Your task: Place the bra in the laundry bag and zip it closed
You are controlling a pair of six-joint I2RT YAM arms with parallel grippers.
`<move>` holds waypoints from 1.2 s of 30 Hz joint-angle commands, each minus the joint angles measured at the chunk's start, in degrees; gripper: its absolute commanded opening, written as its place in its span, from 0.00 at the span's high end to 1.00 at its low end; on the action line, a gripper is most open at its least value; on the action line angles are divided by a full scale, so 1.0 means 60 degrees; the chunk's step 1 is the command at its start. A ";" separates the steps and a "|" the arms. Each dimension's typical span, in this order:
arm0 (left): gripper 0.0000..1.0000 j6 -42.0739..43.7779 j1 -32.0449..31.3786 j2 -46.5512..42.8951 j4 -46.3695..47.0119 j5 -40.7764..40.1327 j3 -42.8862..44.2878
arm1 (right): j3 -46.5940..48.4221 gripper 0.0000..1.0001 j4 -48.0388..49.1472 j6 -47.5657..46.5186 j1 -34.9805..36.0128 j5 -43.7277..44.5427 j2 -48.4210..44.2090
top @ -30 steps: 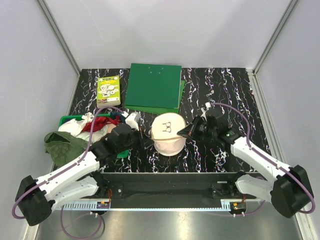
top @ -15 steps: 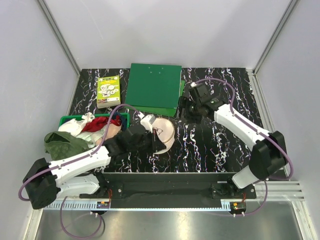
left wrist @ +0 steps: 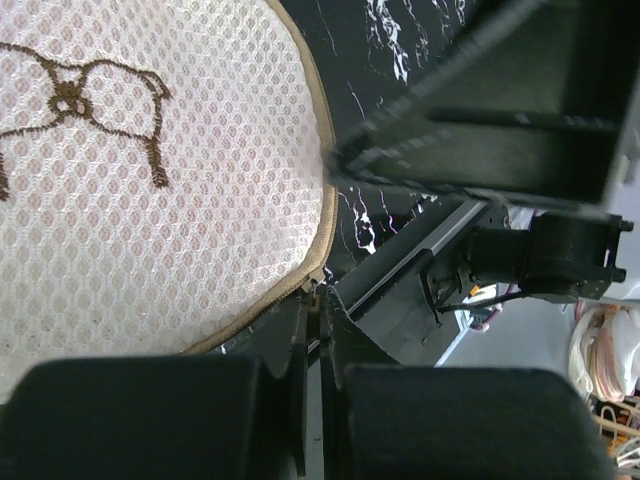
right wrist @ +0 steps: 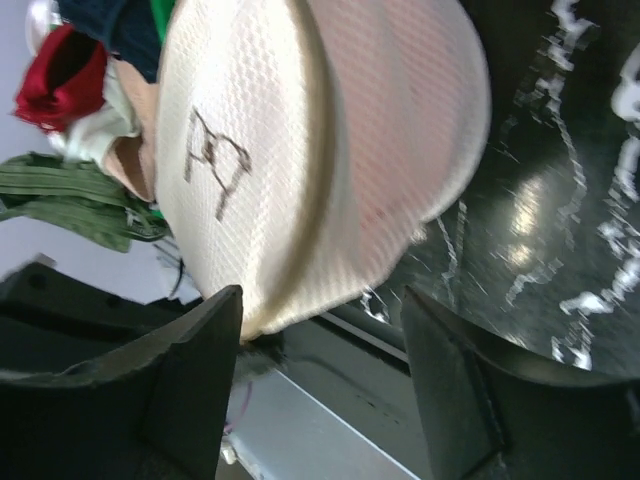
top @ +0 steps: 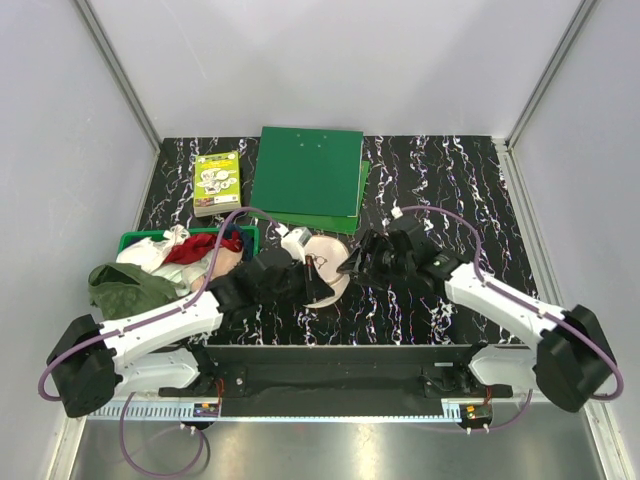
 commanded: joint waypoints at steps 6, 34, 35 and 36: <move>1.00 0.0648 -0.0107 -0.0463 0.0504 0.0678 0.0338 | 0.0172 0.40 0.2569 0.0868 0.0065 -0.0729 0.1128; 0.59 0.2318 0.1476 -0.0872 -0.3130 -0.0846 0.1715 | 0.1593 0.52 -0.4913 -0.3965 -0.2323 0.5024 -0.0102; 0.55 0.2406 0.1388 -0.1018 -0.3100 -0.0846 0.1744 | 0.1637 0.44 -0.4989 -0.4039 -0.2309 0.5347 -0.0189; 0.48 0.2407 0.1184 -0.1237 -0.3057 -0.0773 0.1744 | 0.1623 0.29 -0.5062 -0.4083 -0.2309 0.5423 -0.0292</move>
